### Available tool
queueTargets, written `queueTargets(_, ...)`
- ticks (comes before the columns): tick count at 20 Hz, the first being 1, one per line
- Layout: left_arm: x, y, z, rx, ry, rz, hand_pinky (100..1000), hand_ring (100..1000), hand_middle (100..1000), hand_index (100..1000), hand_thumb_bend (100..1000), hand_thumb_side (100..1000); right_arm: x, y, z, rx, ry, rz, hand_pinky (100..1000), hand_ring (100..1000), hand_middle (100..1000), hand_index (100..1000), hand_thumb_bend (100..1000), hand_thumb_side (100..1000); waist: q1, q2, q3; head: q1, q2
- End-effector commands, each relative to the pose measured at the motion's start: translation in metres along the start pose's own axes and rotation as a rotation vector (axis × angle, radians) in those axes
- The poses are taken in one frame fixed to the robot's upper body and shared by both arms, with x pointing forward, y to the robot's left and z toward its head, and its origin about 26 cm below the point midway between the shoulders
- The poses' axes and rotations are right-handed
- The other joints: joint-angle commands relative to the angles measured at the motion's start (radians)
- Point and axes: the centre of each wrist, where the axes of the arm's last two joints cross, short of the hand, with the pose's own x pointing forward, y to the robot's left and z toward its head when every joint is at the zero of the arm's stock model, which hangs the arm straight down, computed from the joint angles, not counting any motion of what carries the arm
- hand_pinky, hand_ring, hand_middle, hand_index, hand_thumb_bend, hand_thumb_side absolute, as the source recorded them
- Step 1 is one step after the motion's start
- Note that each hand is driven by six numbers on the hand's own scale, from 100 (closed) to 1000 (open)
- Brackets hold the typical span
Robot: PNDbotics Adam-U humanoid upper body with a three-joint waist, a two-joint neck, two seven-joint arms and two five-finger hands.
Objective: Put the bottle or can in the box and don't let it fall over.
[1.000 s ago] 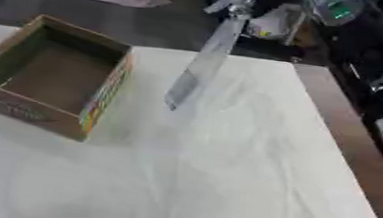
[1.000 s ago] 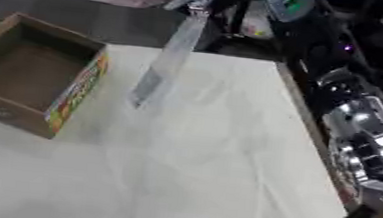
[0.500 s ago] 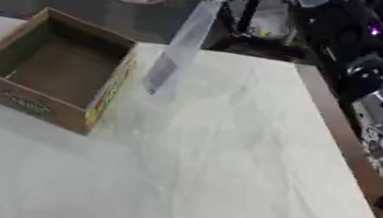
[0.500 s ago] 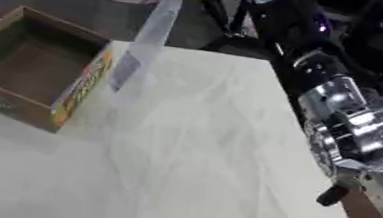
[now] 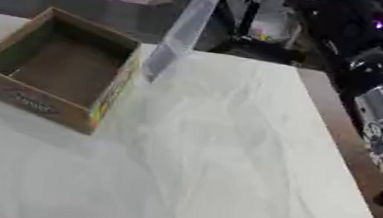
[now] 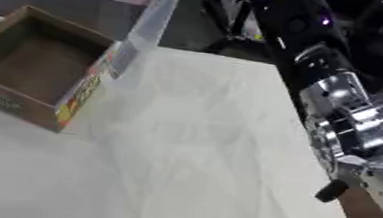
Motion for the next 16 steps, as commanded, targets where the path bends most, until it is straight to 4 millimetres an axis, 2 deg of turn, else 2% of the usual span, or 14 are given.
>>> queueTargets(1,0.010,0.002,-0.006,-0.027,-0.018,-0.030,607,659,629,881,145,771,0.016,-0.031,0.012,-0.083,-0.022,0.051,100,551,185,324,286,187,0.006,-0.024,0.004,-0.014,-0.024)
queueTargets(4,0.010,0.002,-0.008,-0.033,-0.022,-0.029,607,660,629,881,145,771,0.019,-0.037,0.013,-0.130,-0.025,0.051,100,555,185,325,283,176,0.002,-0.024,0.018,-0.023,-0.036)
queueTargets(5,0.011,0.002,-0.009,-0.034,-0.023,-0.028,607,660,629,881,146,771,0.020,-0.038,0.014,-0.144,-0.025,0.052,100,556,186,325,265,184,0.001,-0.024,0.023,-0.027,-0.037)
queueTargets(12,0.012,0.000,-0.014,-0.047,-0.036,-0.018,606,659,629,881,148,773,0.034,-0.047,0.009,-0.215,-0.058,0.059,100,564,185,325,285,147,-0.005,-0.017,0.066,-0.043,-0.033)
queueTargets(16,0.013,-0.001,-0.018,-0.058,-0.047,-0.016,606,659,628,880,147,773,0.045,-0.052,0.004,-0.272,-0.092,0.069,100,565,186,326,283,119,-0.011,-0.008,0.090,-0.048,-0.050)
